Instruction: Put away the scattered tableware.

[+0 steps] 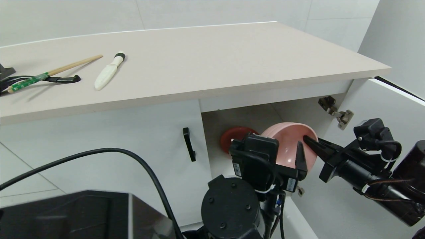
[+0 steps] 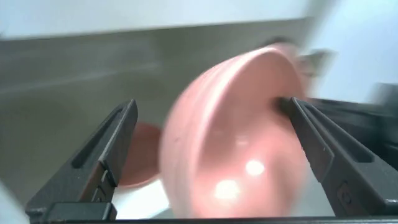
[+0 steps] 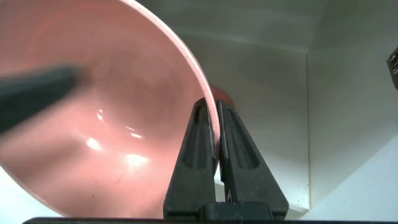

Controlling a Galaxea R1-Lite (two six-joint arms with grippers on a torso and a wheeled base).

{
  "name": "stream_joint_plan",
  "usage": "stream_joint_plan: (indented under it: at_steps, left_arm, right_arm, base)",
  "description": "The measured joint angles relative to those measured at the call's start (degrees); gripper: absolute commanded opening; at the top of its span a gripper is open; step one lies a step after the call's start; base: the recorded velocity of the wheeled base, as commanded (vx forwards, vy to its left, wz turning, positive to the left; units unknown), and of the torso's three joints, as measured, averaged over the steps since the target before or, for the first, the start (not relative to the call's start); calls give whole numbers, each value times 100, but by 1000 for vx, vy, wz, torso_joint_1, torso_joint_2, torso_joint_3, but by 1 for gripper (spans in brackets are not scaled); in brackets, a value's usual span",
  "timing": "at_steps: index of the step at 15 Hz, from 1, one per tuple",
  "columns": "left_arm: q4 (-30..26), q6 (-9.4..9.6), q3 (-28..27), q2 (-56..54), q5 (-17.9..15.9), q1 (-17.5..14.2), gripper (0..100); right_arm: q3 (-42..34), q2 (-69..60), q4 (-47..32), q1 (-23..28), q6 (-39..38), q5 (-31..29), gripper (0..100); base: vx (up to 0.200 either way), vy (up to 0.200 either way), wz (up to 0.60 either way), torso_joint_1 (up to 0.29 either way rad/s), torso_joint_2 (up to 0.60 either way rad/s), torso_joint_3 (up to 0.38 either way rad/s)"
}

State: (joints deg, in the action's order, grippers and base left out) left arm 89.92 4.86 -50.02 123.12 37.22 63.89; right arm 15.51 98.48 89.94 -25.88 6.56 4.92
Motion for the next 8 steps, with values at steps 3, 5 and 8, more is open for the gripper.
stream_joint_plan:
  at_steps: [3, 5, 8]
  left_arm:
    - [-1, -500, 866, -618, -1051, -2, 100]
    - [-1, -678, 1432, -1034, -2115, -223, 100]
    - [0, -716, 2249, -1648, -4096, -662, 100]
  right_arm:
    - [-11, 11, 0, 6, 0, -4, 0]
    - [-27, 15, 0, 13, -2, -6, 0]
    - [-99, 23, 0, 17, -5, -9, 0]
  base:
    - [0, 0, 0, 0, 0, 0]
    - [0, 0, 0, 0, 0, 0]
    - [0, 0, 0, 0, 0, 0]
